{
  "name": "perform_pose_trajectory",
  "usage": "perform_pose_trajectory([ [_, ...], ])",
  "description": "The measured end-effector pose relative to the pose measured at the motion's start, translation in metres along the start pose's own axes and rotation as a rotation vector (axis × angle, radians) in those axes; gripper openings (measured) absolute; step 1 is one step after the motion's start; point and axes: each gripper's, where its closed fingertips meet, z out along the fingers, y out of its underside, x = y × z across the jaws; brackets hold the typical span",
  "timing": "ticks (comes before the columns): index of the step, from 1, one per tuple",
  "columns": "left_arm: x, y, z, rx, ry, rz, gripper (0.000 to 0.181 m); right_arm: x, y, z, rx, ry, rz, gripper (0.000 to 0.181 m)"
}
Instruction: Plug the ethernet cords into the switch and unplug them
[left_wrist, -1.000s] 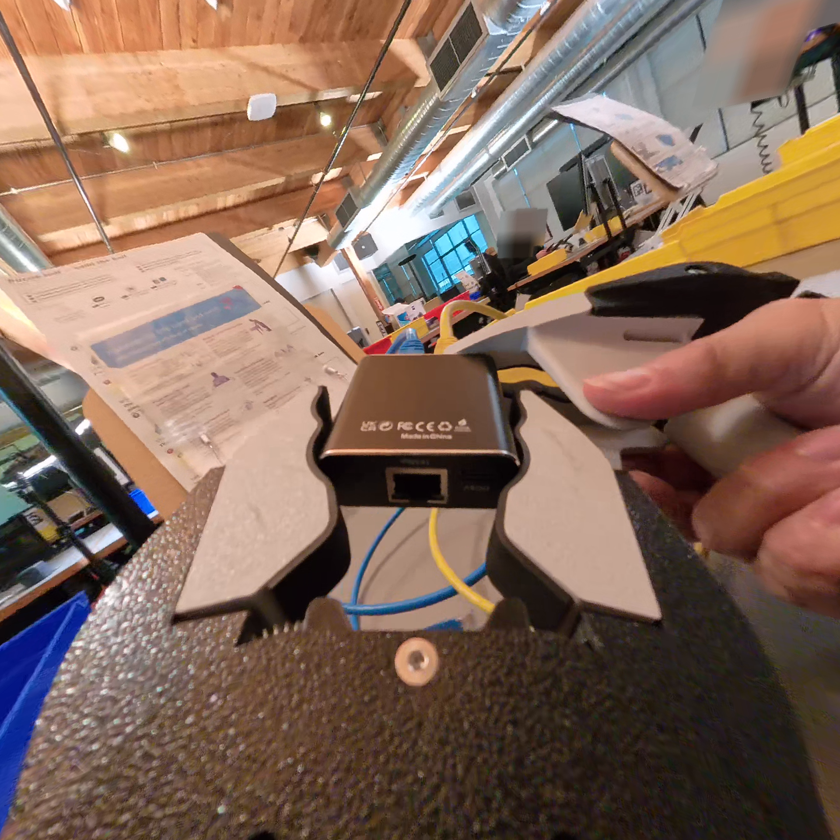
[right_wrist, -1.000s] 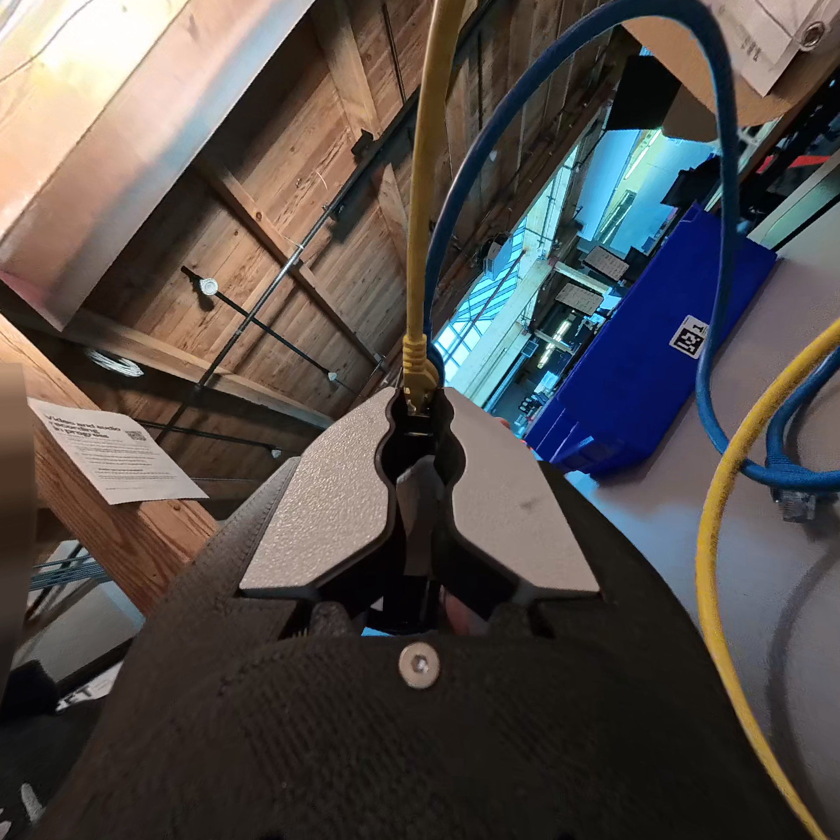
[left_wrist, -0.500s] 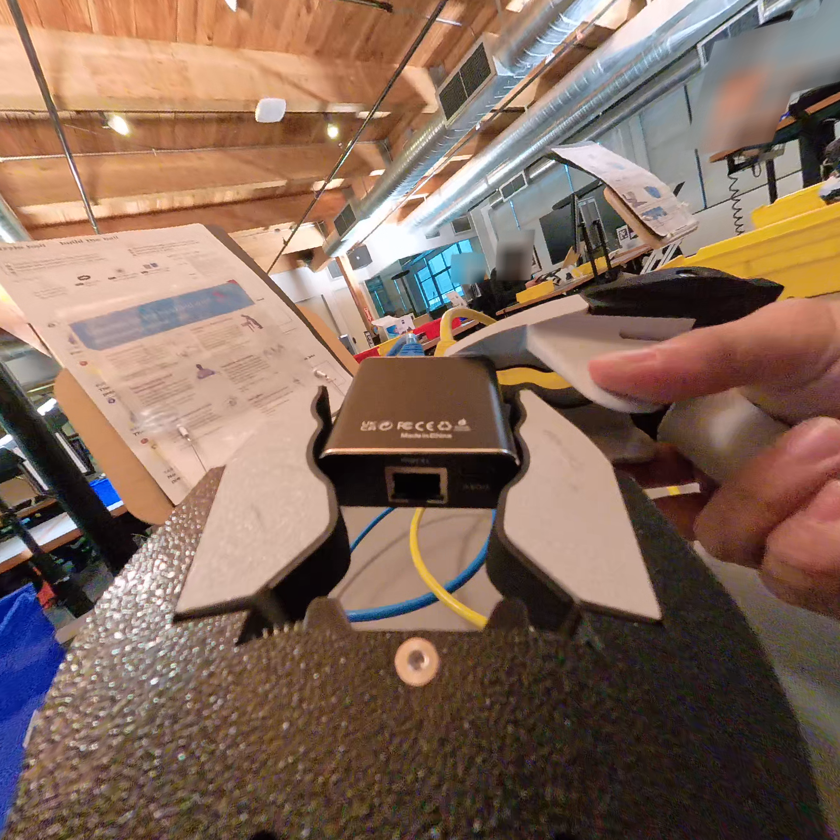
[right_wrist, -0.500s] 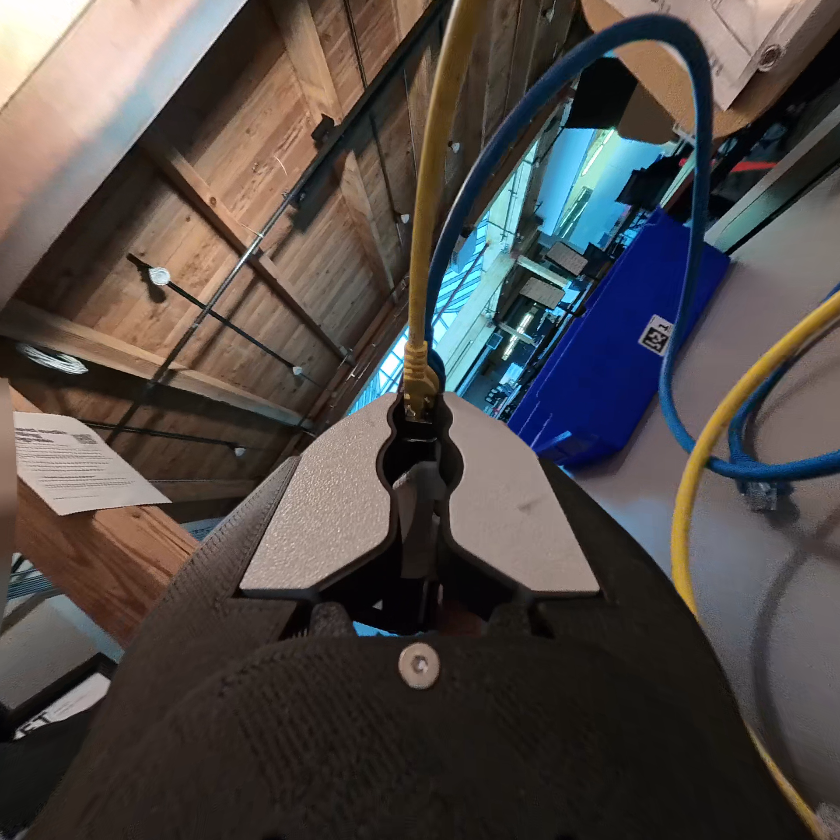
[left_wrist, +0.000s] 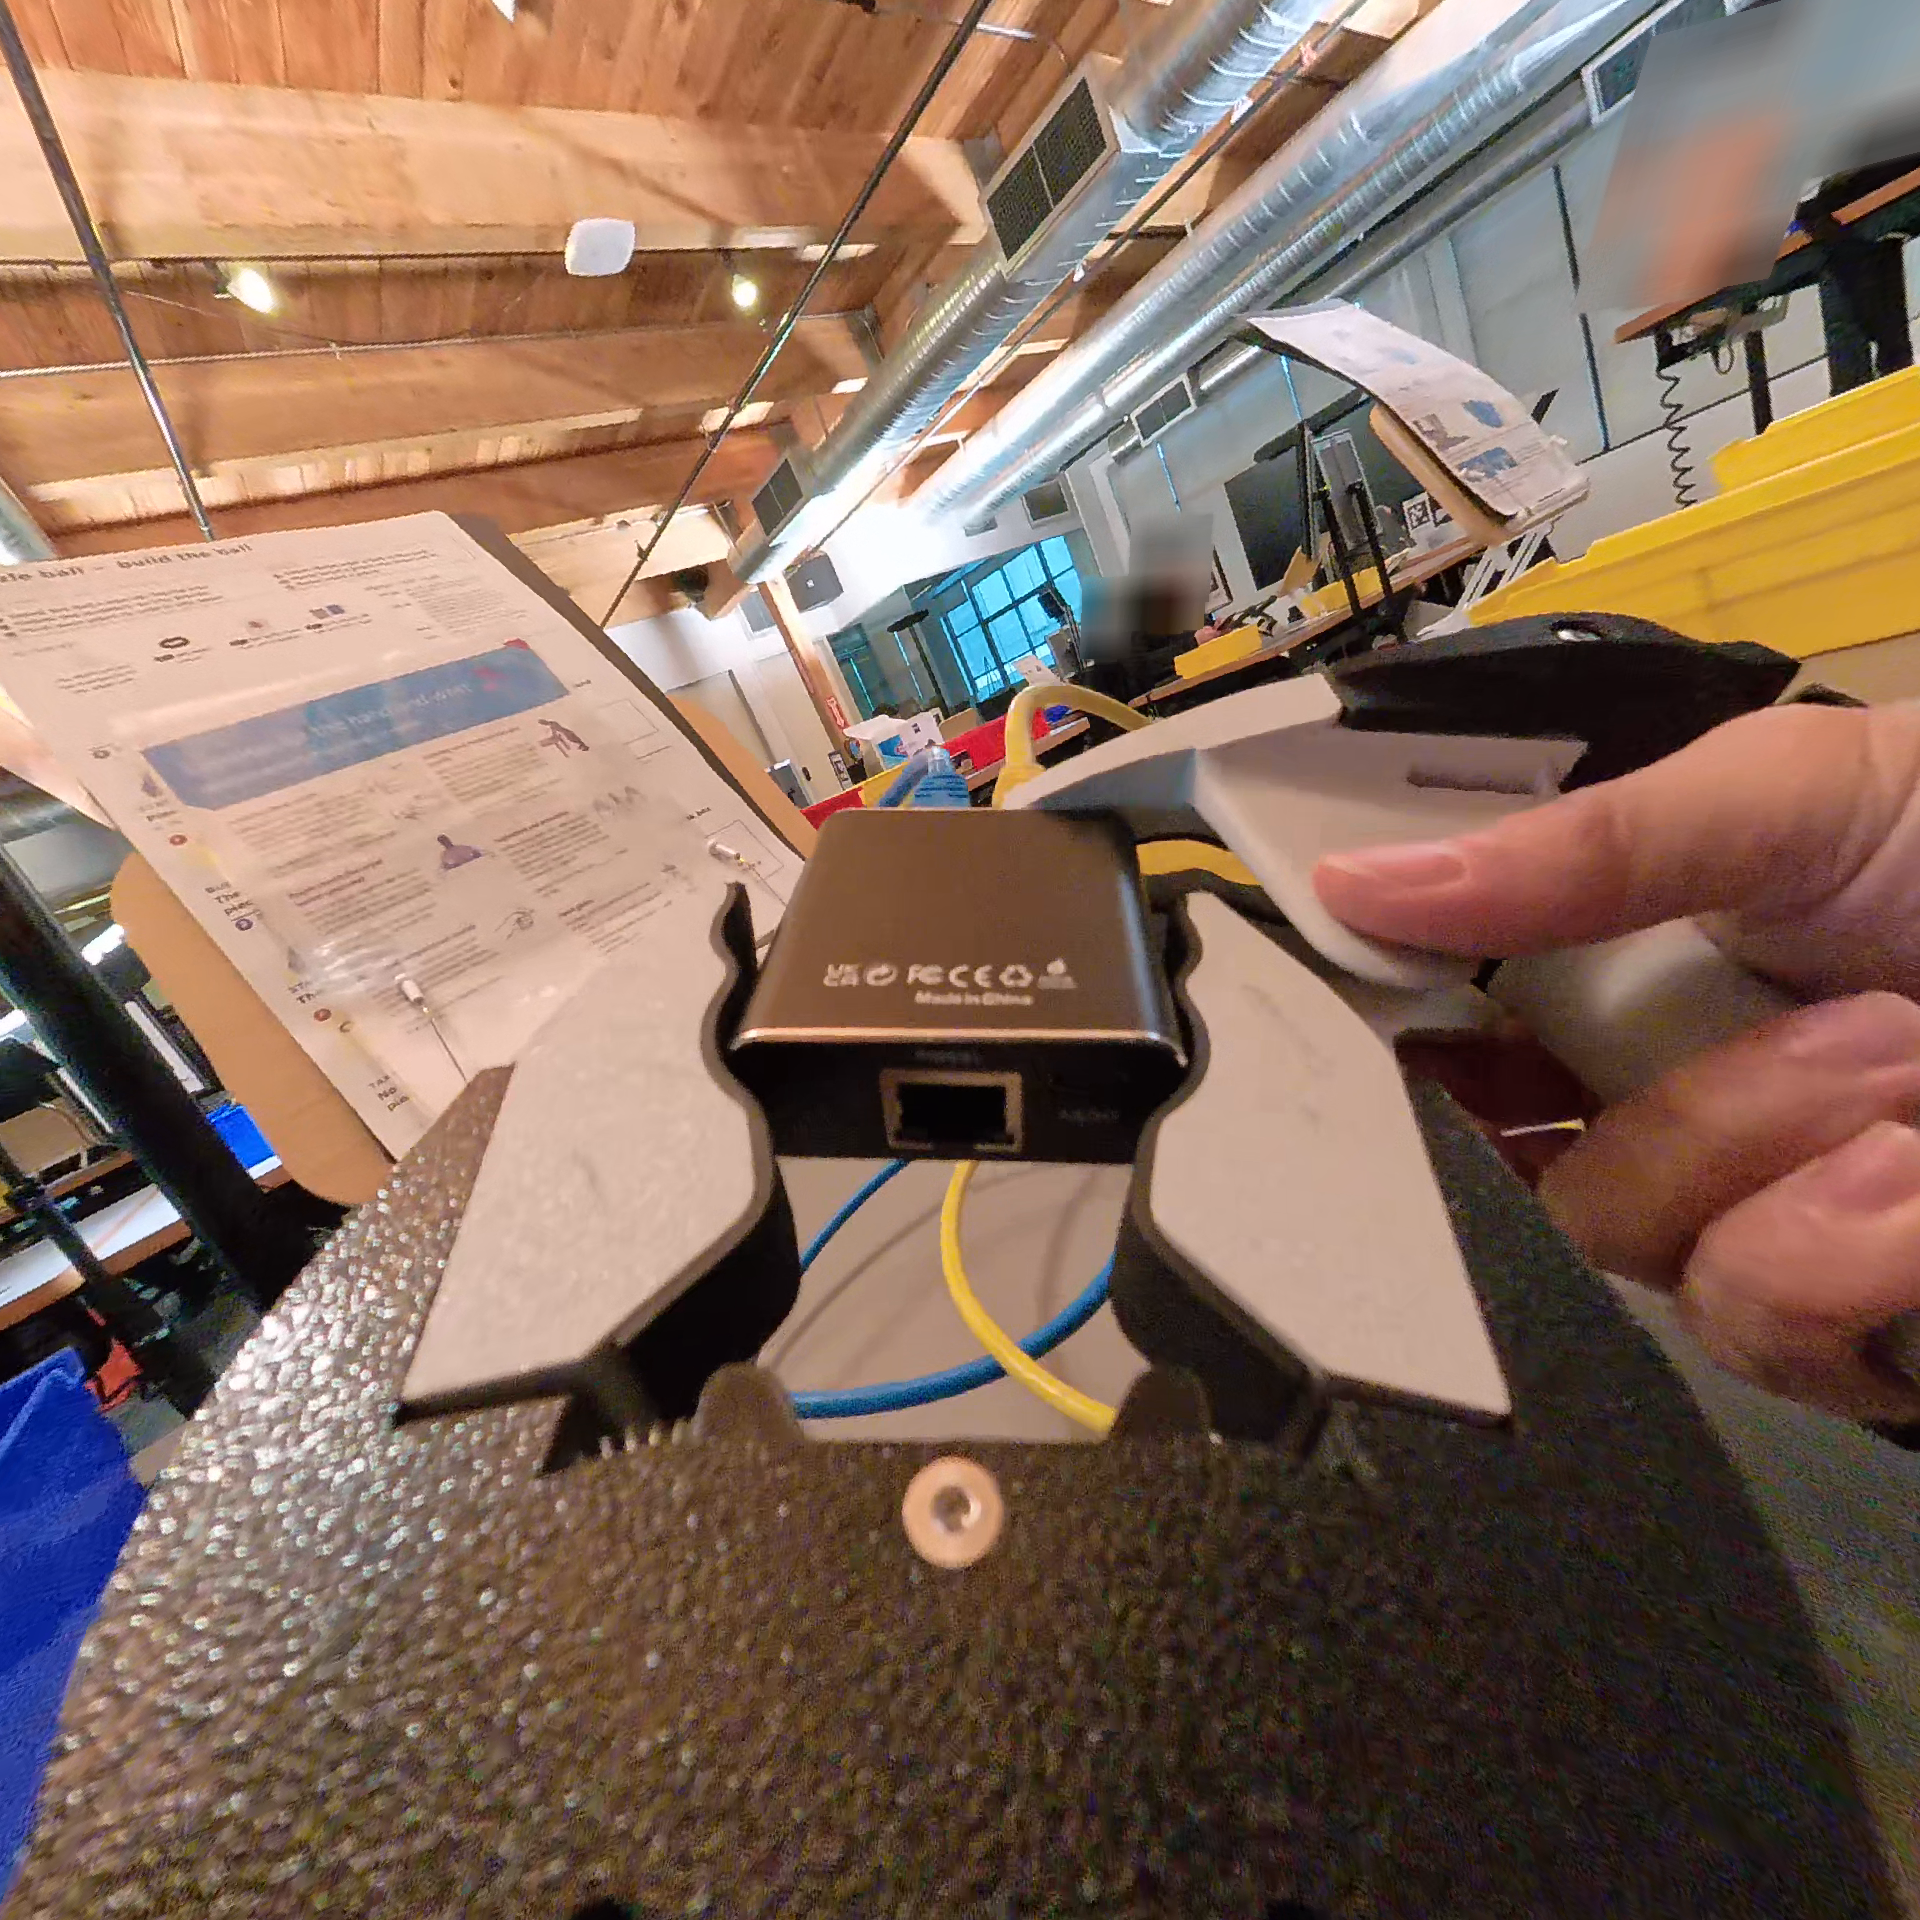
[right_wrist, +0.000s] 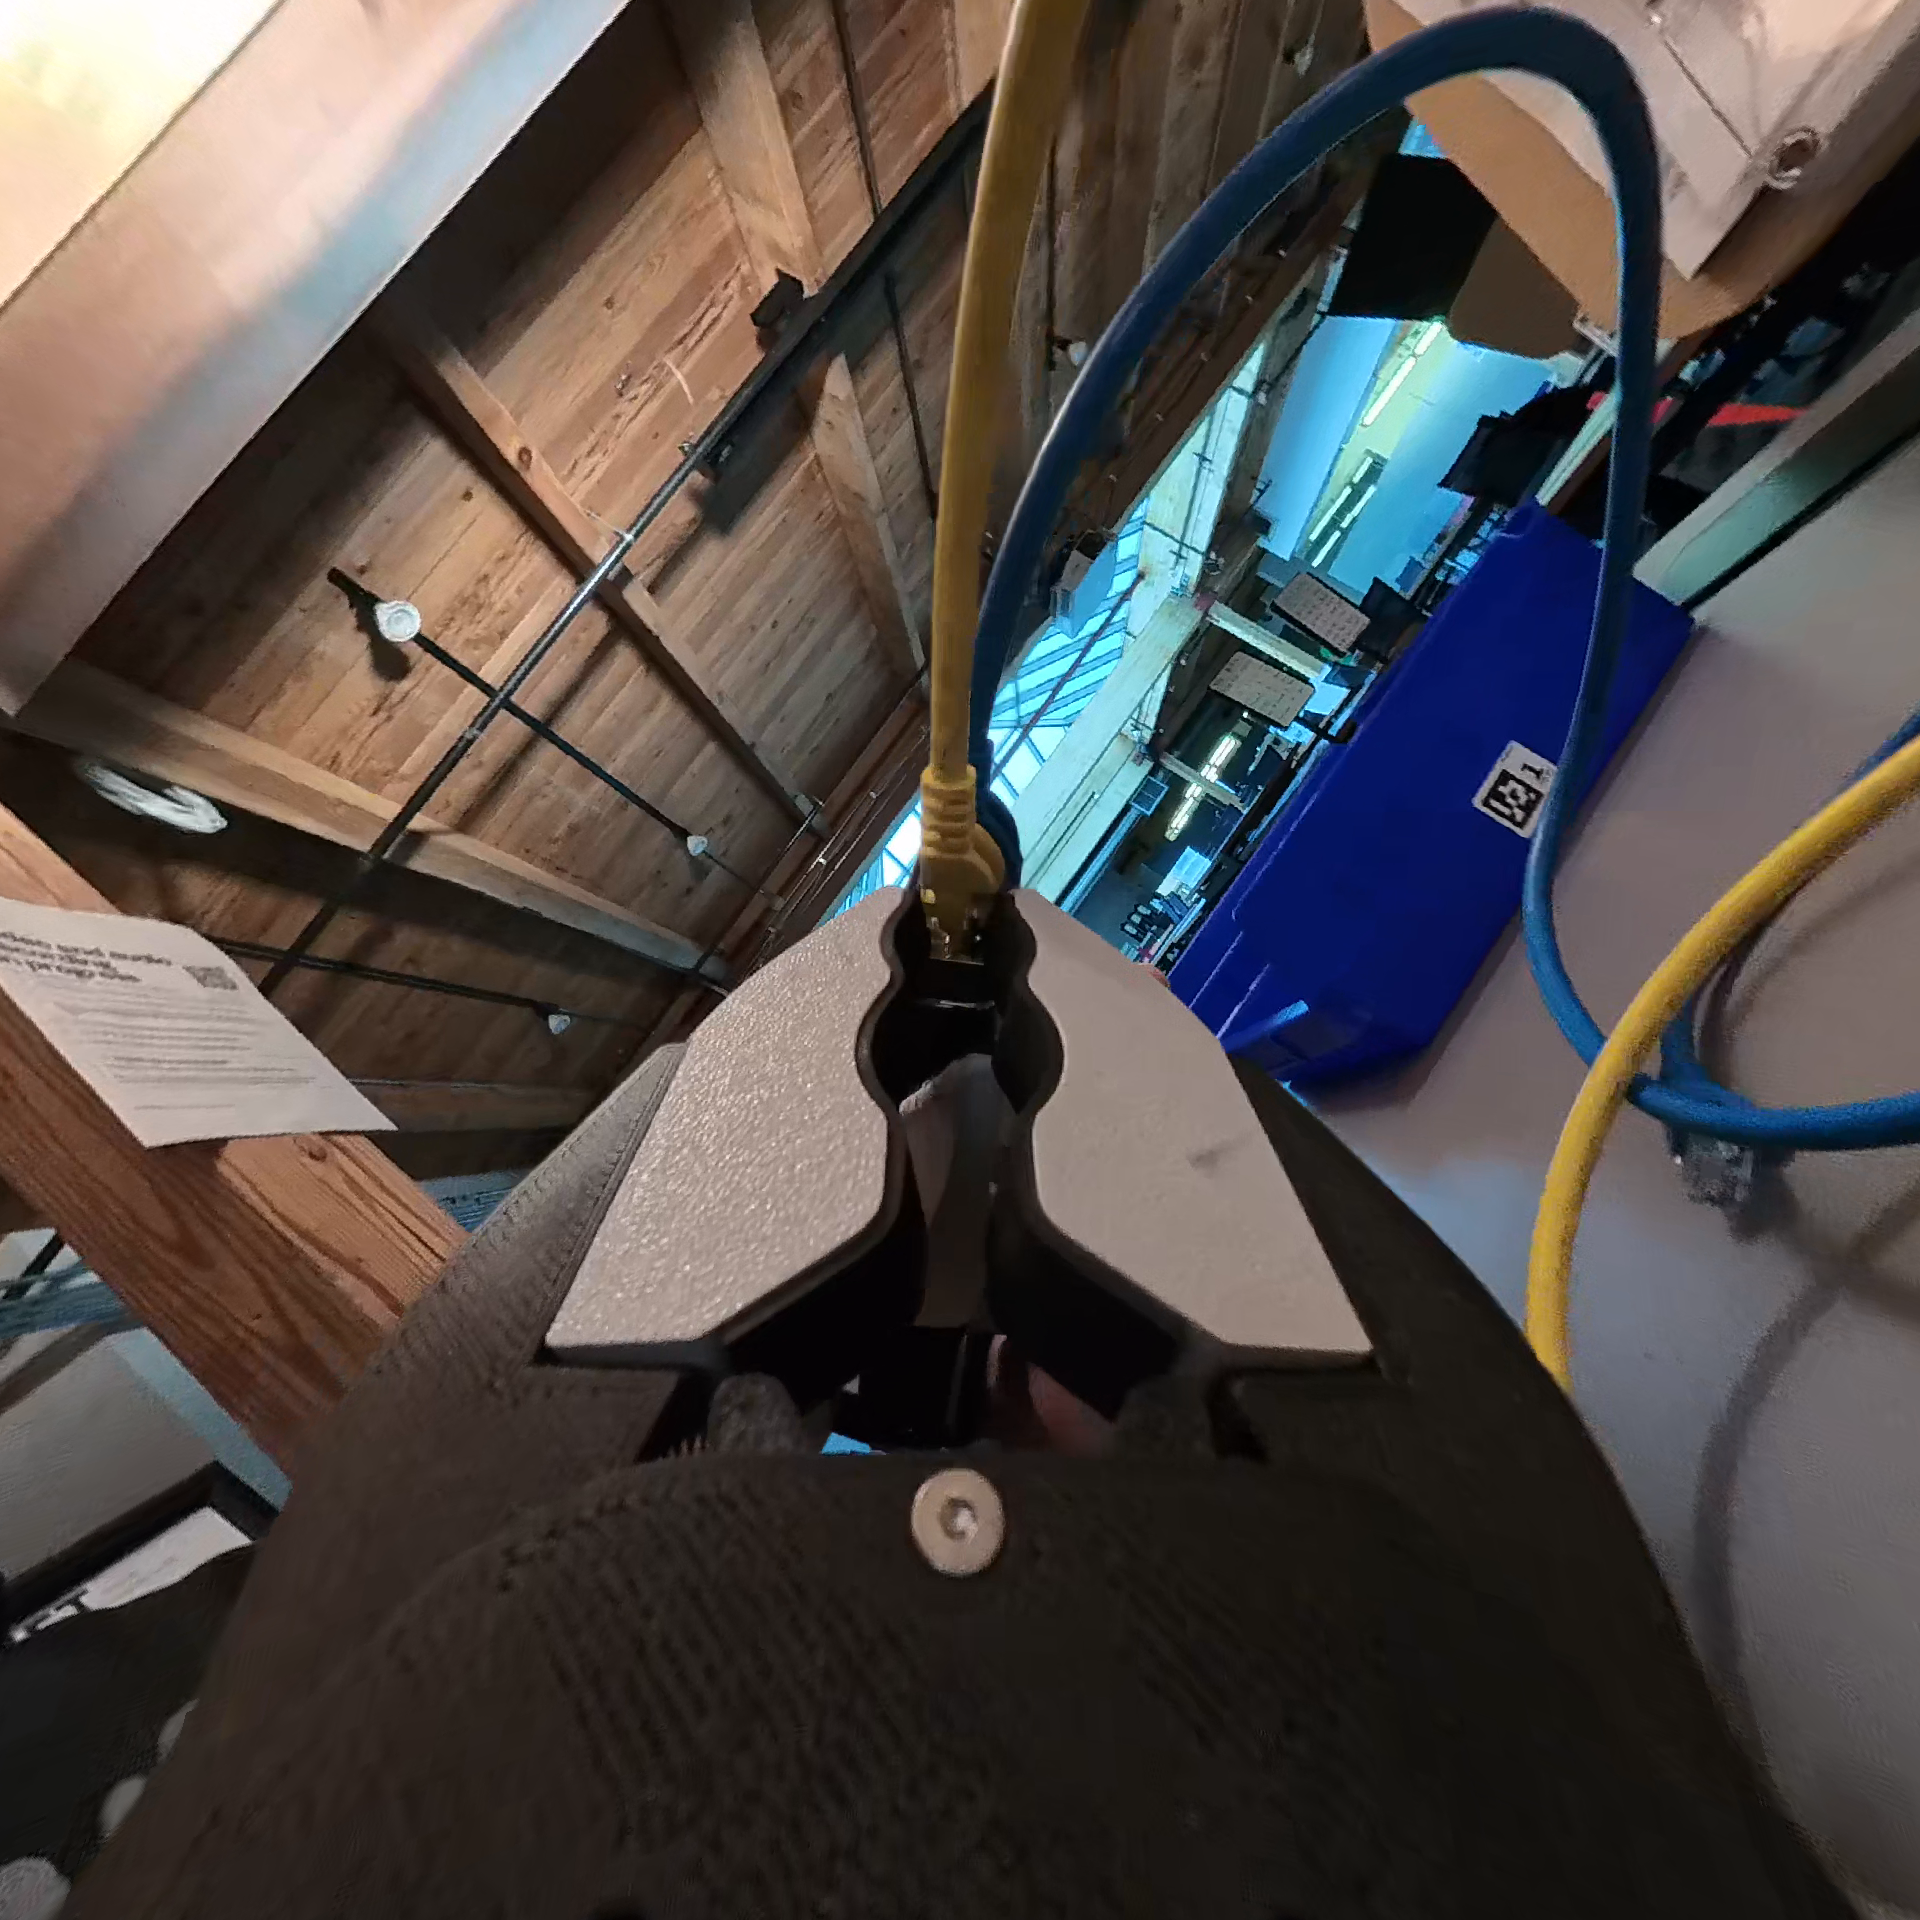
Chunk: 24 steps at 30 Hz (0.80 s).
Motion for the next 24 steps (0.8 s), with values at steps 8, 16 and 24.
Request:
perform_pose_trajectory([
  [8,-0.009,-0.003,-0.004,0.017,-0.048,0.024,0.075,0.0,-0.025,-0.002,-0.035,0.043,-0.175,0.013],
  [16,-0.037,0.002,-0.013,0.021,-0.147,-0.044,0.075,-0.029,-0.051,-0.028,-0.38,0.206,-0.605,0.013],
  [24,-0.038,0.007,-0.012,-0.002,-0.141,-0.046,0.075,-0.092,-0.143,-0.053,-0.674,0.426,-0.979,0.013],
])
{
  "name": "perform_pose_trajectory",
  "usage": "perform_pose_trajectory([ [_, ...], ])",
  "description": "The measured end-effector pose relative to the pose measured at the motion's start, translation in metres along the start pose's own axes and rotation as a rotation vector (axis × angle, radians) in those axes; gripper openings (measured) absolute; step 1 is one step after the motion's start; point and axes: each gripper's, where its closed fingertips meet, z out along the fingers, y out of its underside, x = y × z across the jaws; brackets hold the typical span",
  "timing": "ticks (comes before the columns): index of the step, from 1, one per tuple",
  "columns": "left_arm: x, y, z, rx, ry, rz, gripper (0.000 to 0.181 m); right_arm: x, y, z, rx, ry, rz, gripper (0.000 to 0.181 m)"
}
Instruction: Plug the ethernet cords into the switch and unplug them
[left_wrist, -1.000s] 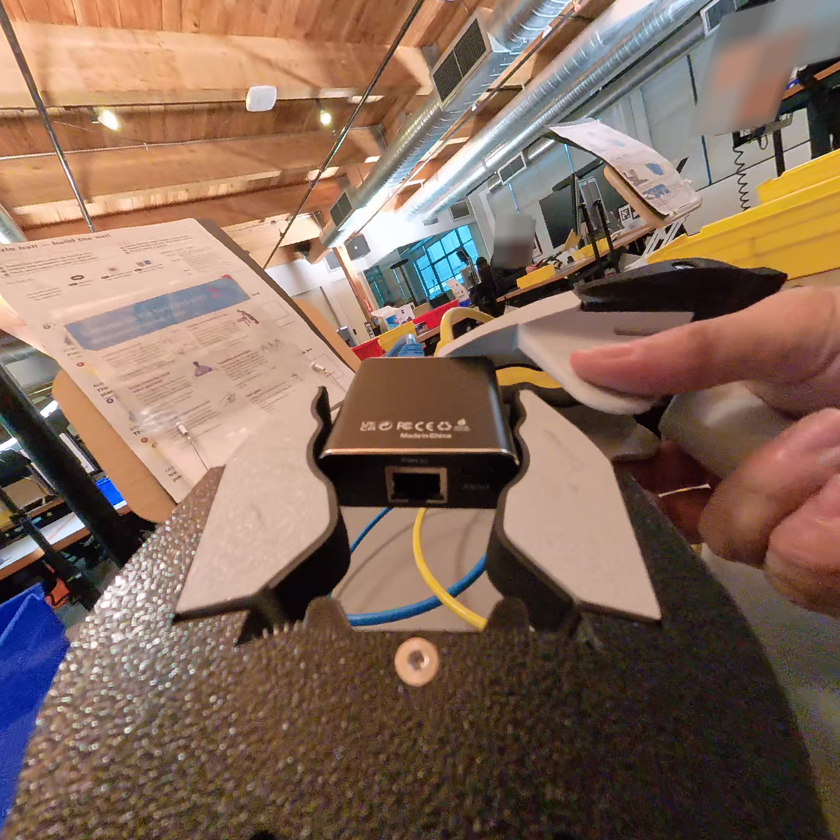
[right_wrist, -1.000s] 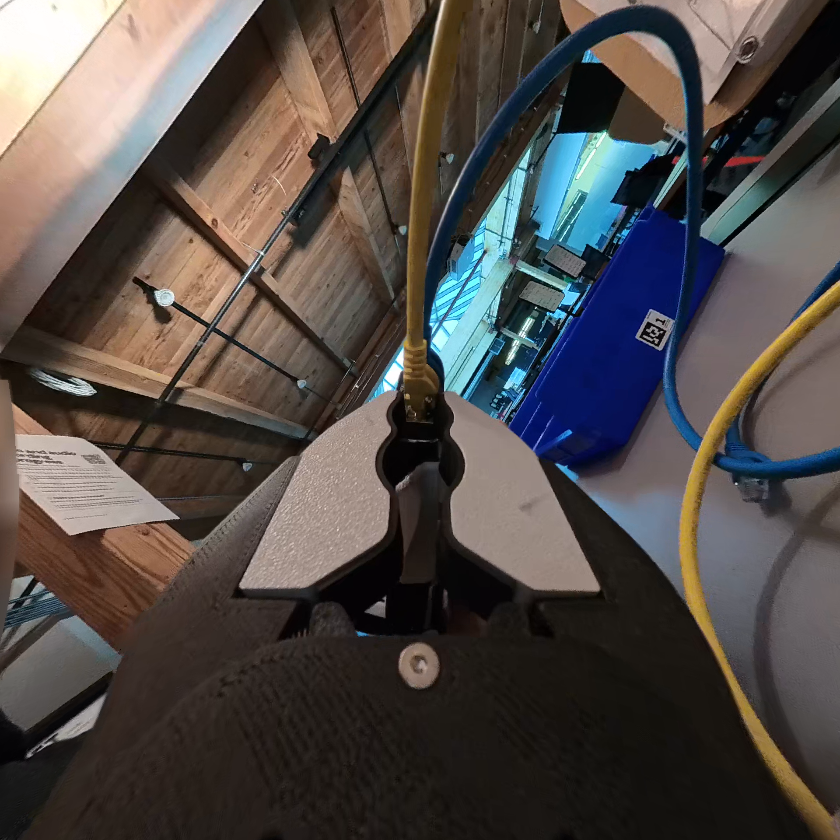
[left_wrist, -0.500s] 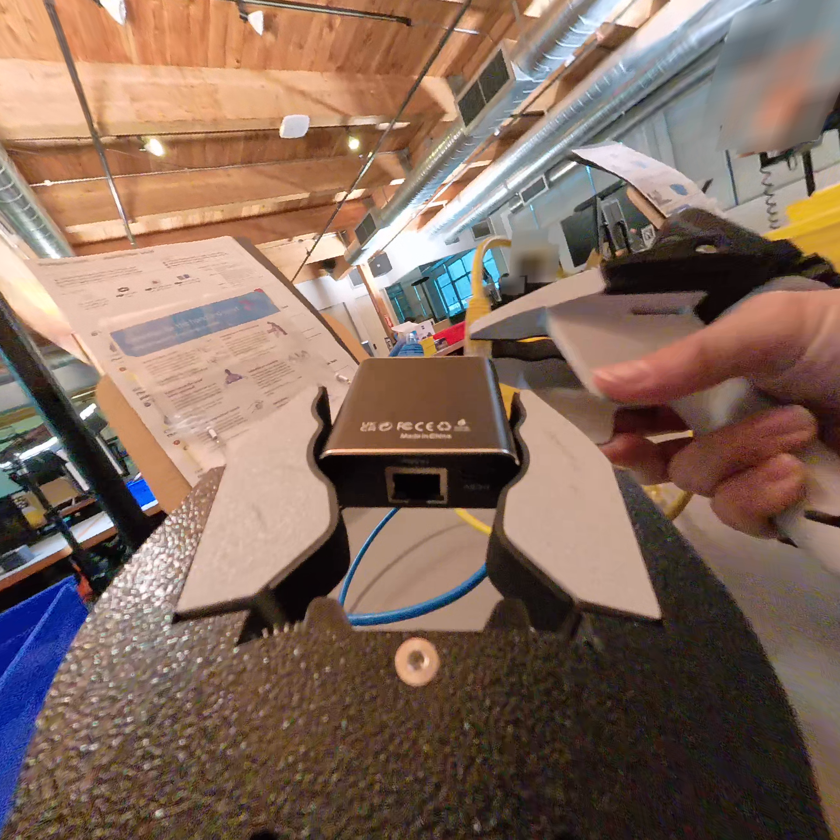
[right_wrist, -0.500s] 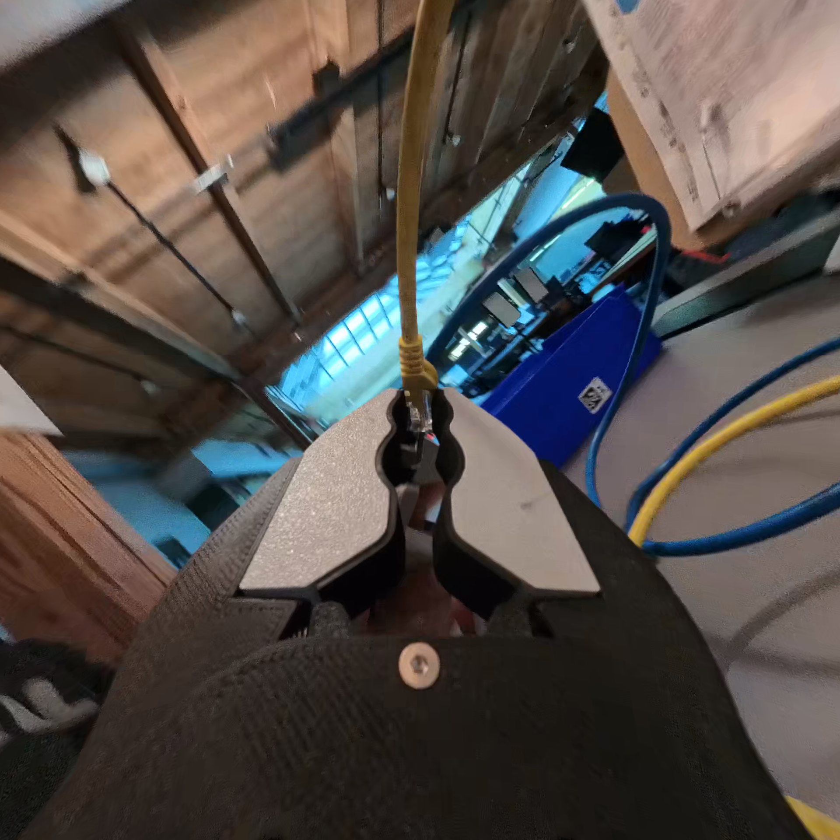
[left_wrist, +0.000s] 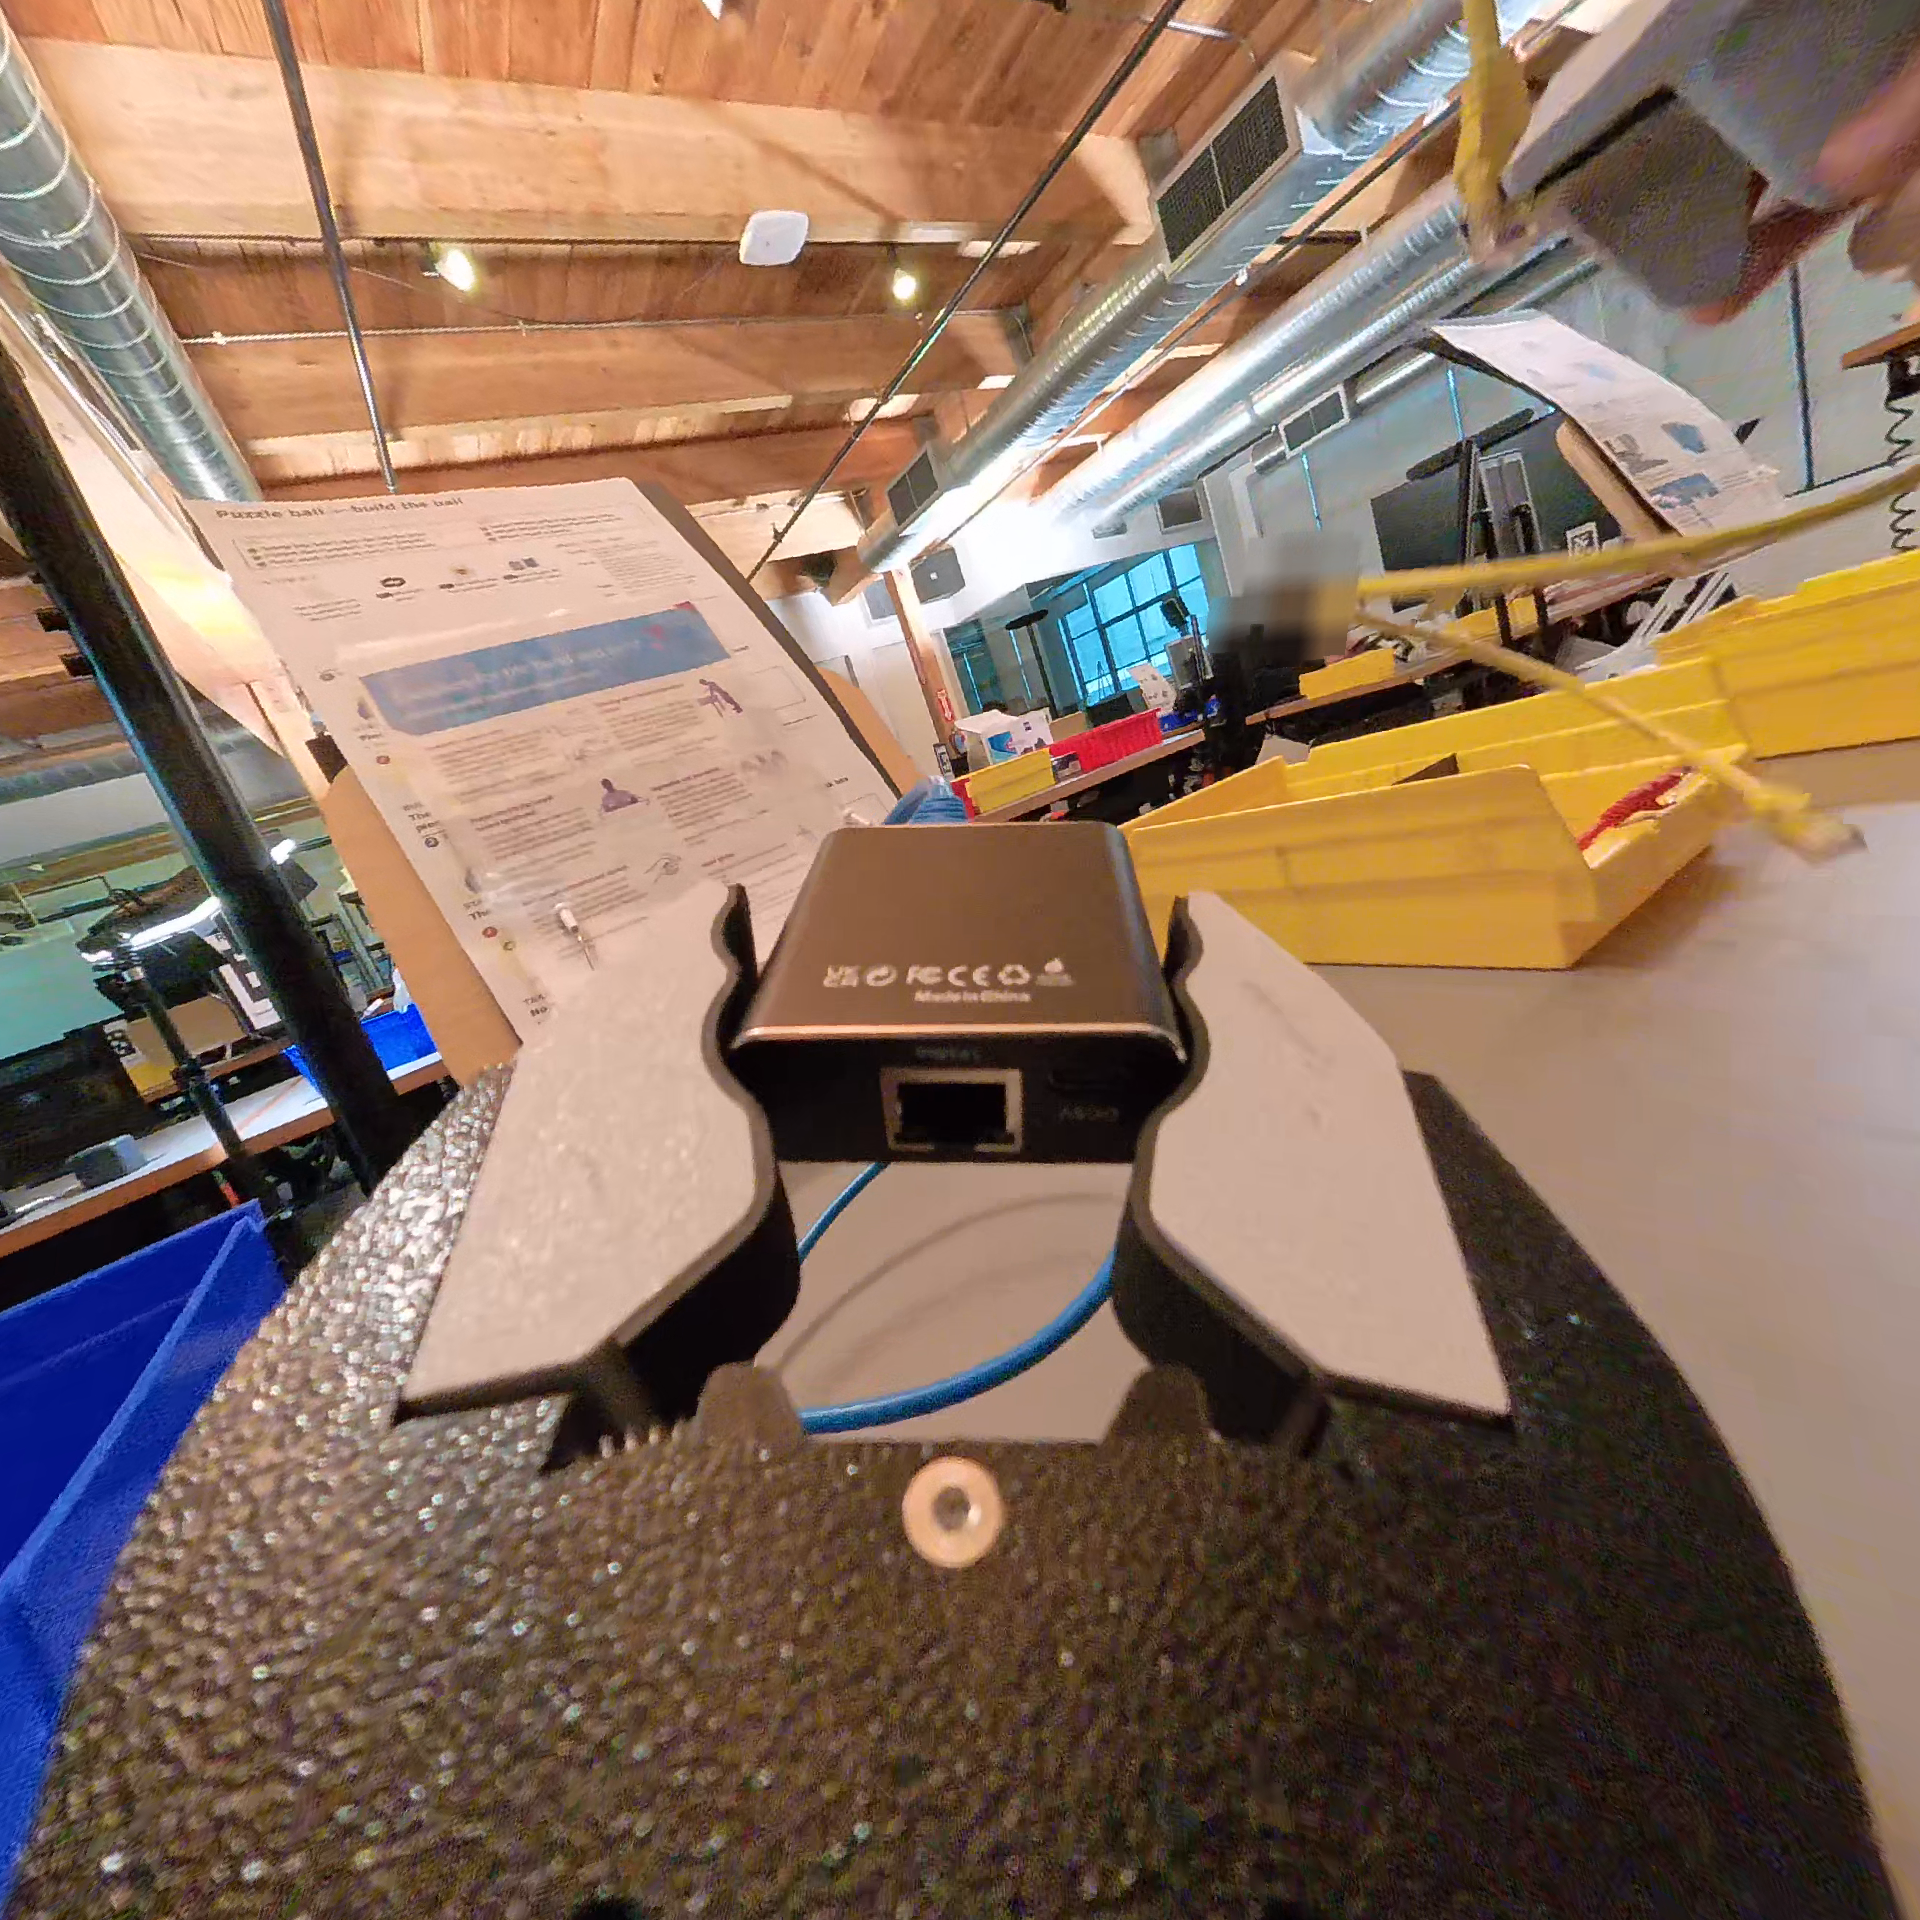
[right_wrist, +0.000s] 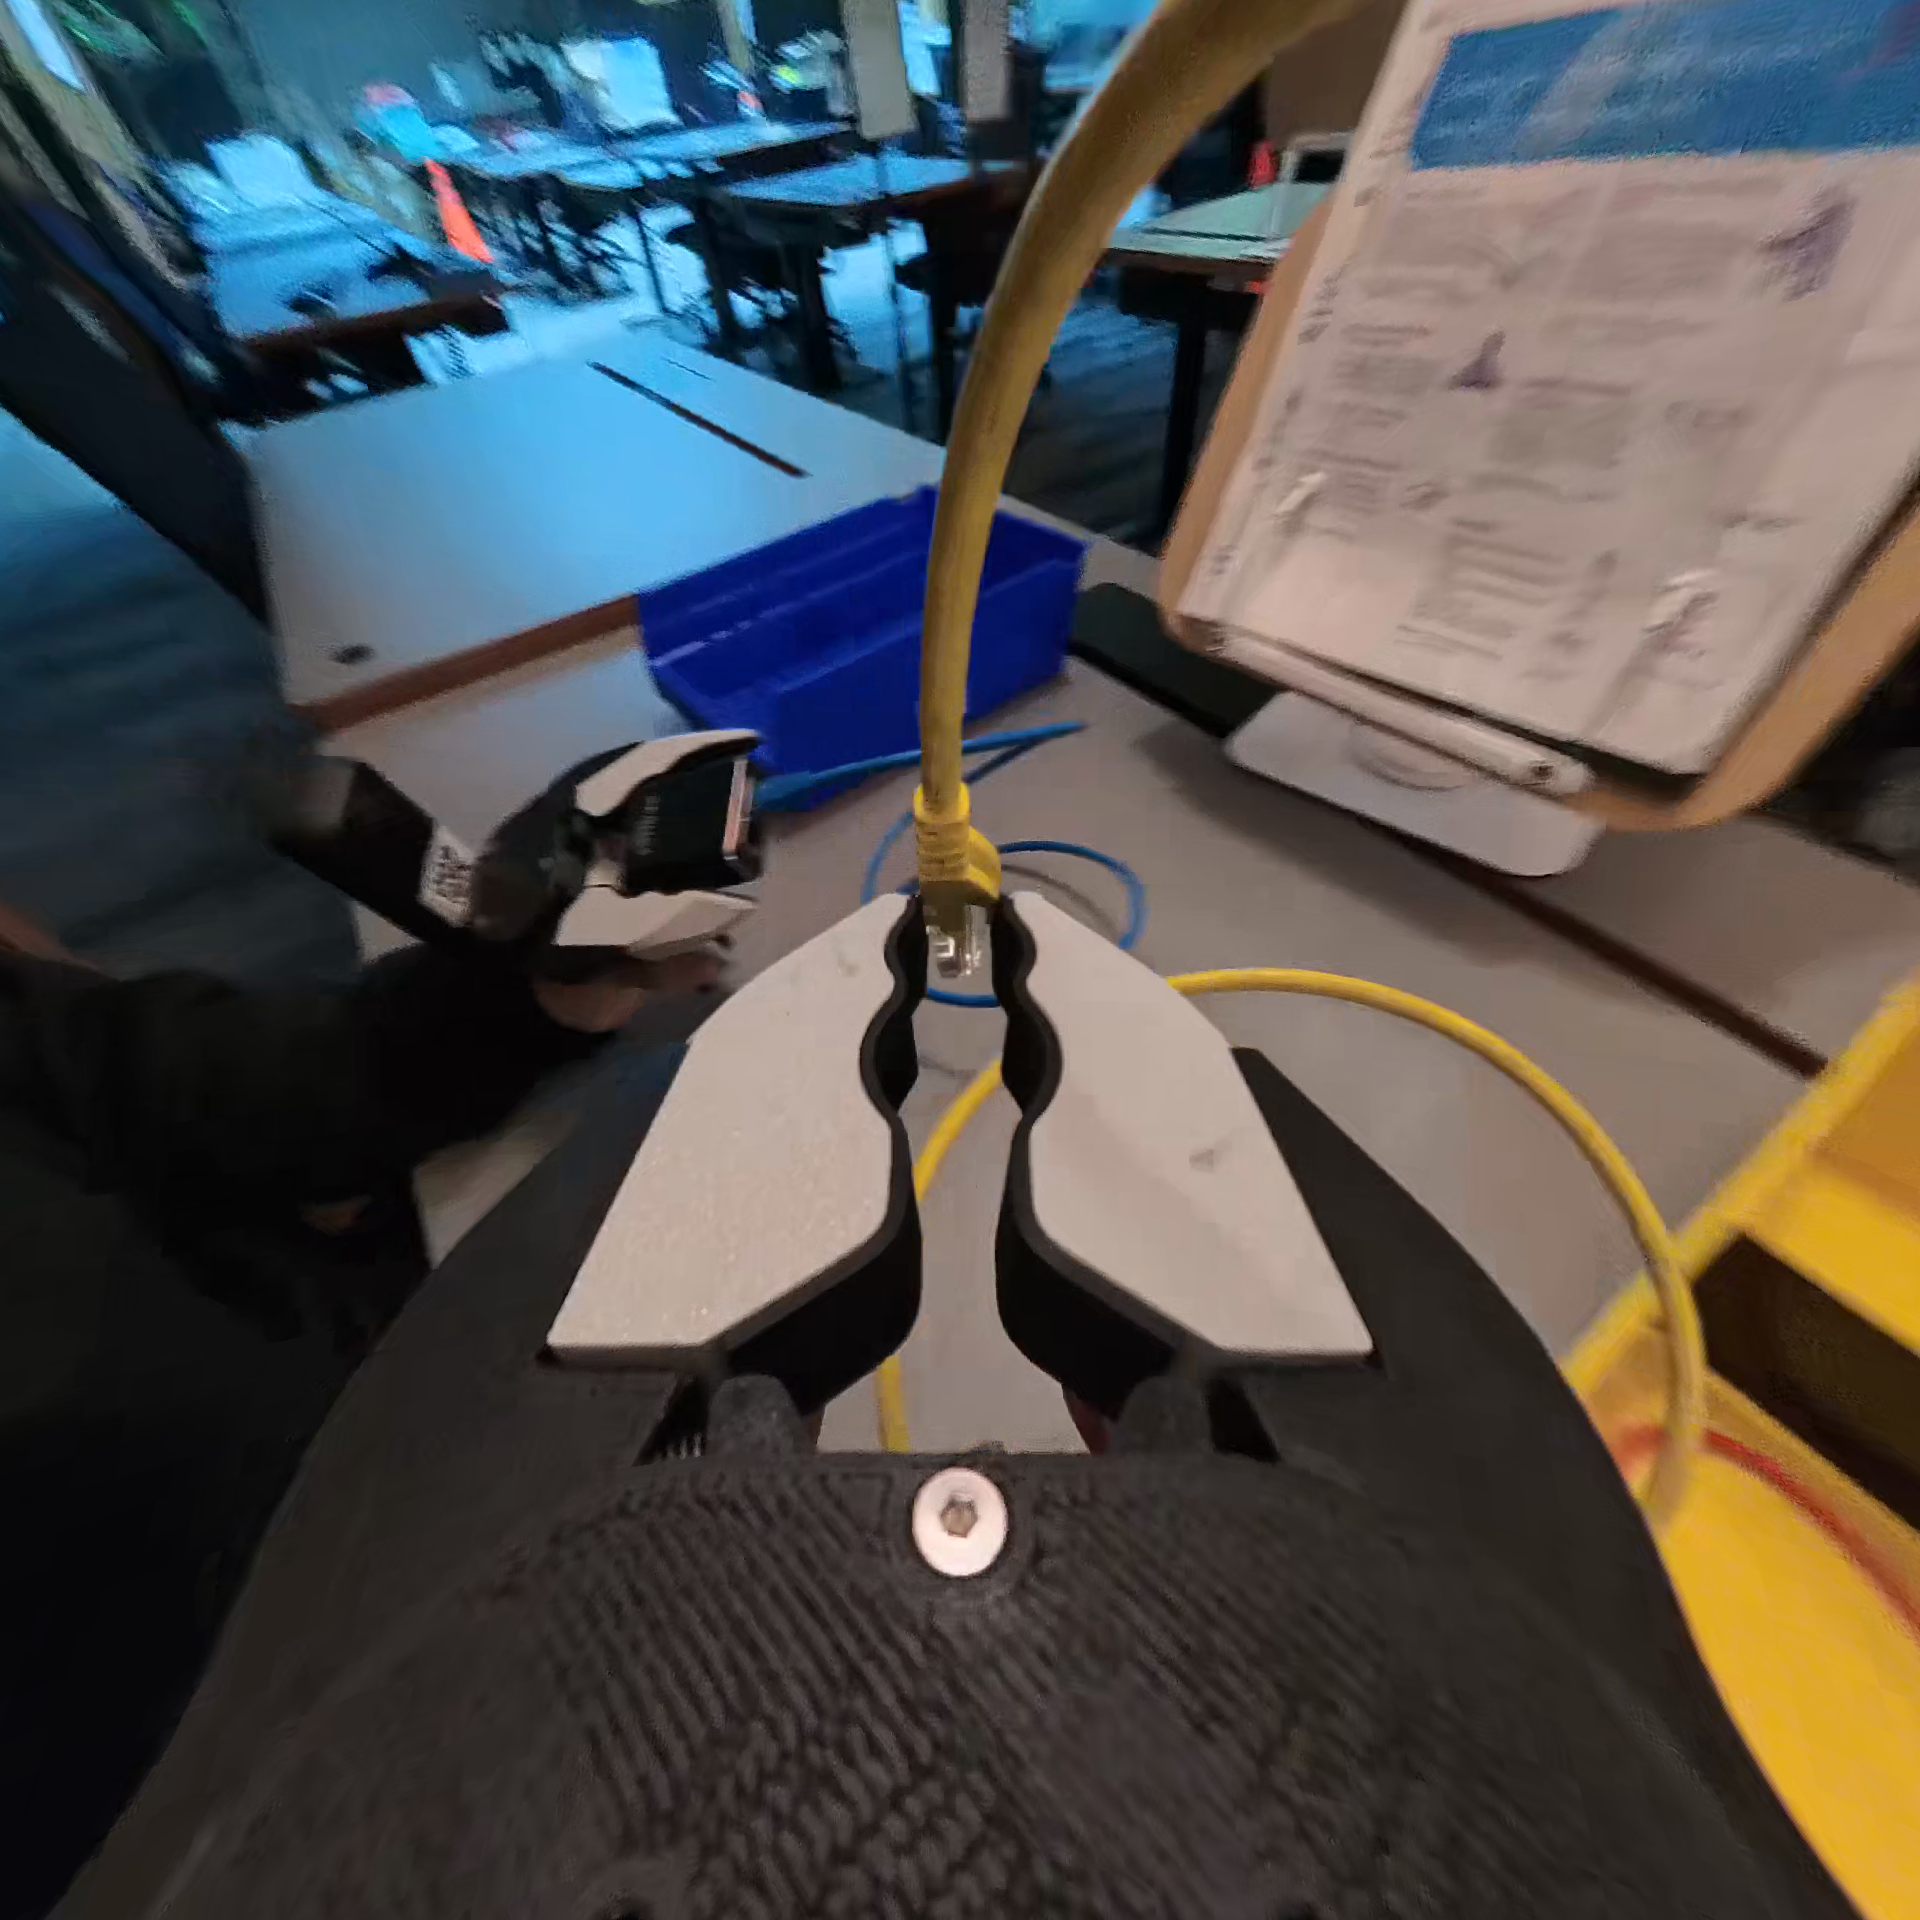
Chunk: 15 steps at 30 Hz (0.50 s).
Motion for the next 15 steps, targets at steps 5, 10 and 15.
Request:
perform_pose_trajectory([
  [5,0.003,0.002,0.001,-0.007,0.018,-0.005,0.075,0.055,-0.025,-0.039,-0.105,0.056,-0.098,0.013],
  [10,0.006,0.003,0.002,-0.014,0.032,0.001,0.075,0.121,-0.011,-0.044,-0.092,0.003,-0.04,0.013],
  [15,0.008,0.004,0.002,-0.016,0.042,0.005,0.075,0.177,0.049,-0.03,-0.127,0.011,0.044,0.013],
])
